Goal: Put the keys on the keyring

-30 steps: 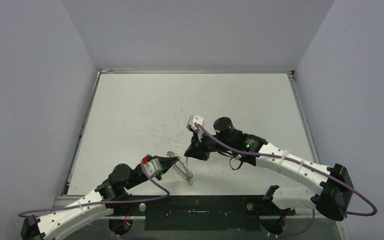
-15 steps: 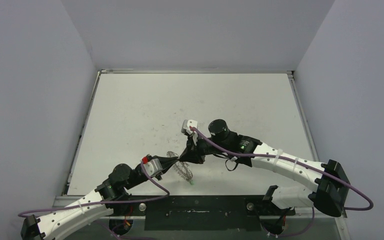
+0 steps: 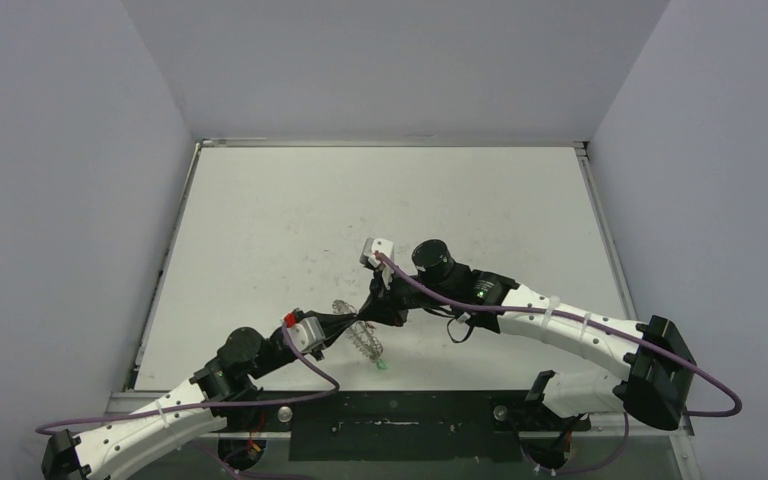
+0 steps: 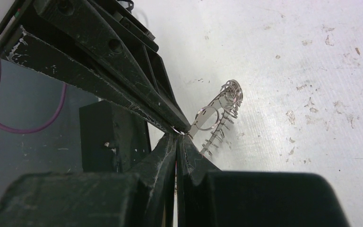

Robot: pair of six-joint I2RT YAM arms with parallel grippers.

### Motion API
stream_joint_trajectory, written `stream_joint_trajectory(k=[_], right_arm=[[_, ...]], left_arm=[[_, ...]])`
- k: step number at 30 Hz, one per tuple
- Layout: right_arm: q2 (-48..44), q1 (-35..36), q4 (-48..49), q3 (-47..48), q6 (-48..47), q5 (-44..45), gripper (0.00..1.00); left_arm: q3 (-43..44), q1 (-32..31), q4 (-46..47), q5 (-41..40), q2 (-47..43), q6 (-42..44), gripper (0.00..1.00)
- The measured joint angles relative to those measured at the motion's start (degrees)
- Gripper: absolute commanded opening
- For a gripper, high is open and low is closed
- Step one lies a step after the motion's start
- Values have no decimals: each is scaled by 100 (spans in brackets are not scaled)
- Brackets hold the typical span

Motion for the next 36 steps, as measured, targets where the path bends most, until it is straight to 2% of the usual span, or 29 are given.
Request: stream_joint_trajectory(k=[36], right_arm=[[-7,0,42,-2,367,584,0]], left_arm=[[0,0,9,-7,37,-4,0]])
